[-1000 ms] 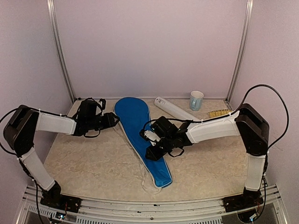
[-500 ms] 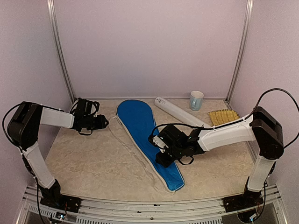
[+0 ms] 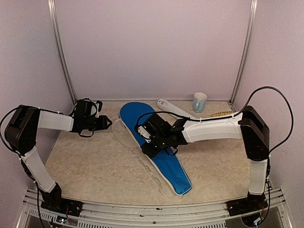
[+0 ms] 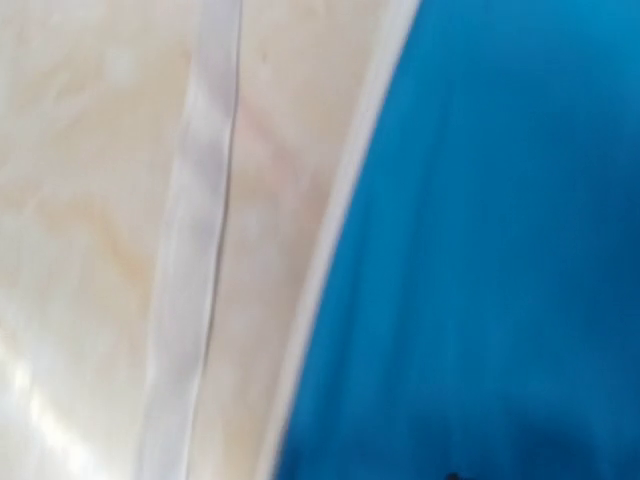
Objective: Pack up the badminton gear
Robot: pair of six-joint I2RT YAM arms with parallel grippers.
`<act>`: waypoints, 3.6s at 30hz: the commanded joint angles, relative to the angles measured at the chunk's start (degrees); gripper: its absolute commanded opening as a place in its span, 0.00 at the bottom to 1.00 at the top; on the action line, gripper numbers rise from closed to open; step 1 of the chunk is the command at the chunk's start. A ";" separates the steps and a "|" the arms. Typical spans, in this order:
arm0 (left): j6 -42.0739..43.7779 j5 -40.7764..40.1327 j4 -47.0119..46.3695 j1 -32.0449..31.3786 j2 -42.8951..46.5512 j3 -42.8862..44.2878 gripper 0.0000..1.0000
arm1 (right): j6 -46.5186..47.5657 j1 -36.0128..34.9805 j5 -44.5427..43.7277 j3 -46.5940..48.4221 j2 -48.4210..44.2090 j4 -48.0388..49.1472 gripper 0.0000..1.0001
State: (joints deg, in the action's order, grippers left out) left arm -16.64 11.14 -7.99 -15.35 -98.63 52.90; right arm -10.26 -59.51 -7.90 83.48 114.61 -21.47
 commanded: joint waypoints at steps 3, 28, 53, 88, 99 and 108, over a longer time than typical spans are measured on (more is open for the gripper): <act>0.06 2.05 -3.17 0.15 2.81 -2.37 0.45 | 1.76 -2.16 -8.18 9.26 9.87 -4.55 0.56; 1.82 -0.96 -3.39 -11.35 0.40 -5.35 0.34 | 2.10 -6.76 -2.95 -18.43 -0.55 4.04 0.00; 14.60 -11.69 10.49 -15.38 -11.94 8.52 0.33 | 3.86 -6.68 1.07 -28.53 -10.26 4.27 0.00; 25.03 -0.87 12.12 -19.70 -14.56 13.92 0.00 | 3.23 -4.98 1.92 -30.84 -13.52 6.63 0.00; 21.49 3.91 4.72 -24.55 -8.94 2.52 0.00 | 2.89 -4.24 0.92 -22.63 -6.94 7.69 0.00; 15.45 -1.09 0.37 -17.69 -3.01 -2.64 0.10 | 2.62 -3.69 2.15 -21.85 -7.33 6.39 0.00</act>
State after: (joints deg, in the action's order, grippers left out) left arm 2.44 12.80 -4.27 -38.59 -104.47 50.30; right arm -7.16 -63.57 -8.45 62.78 108.33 -13.06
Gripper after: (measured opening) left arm 0.038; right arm 0.014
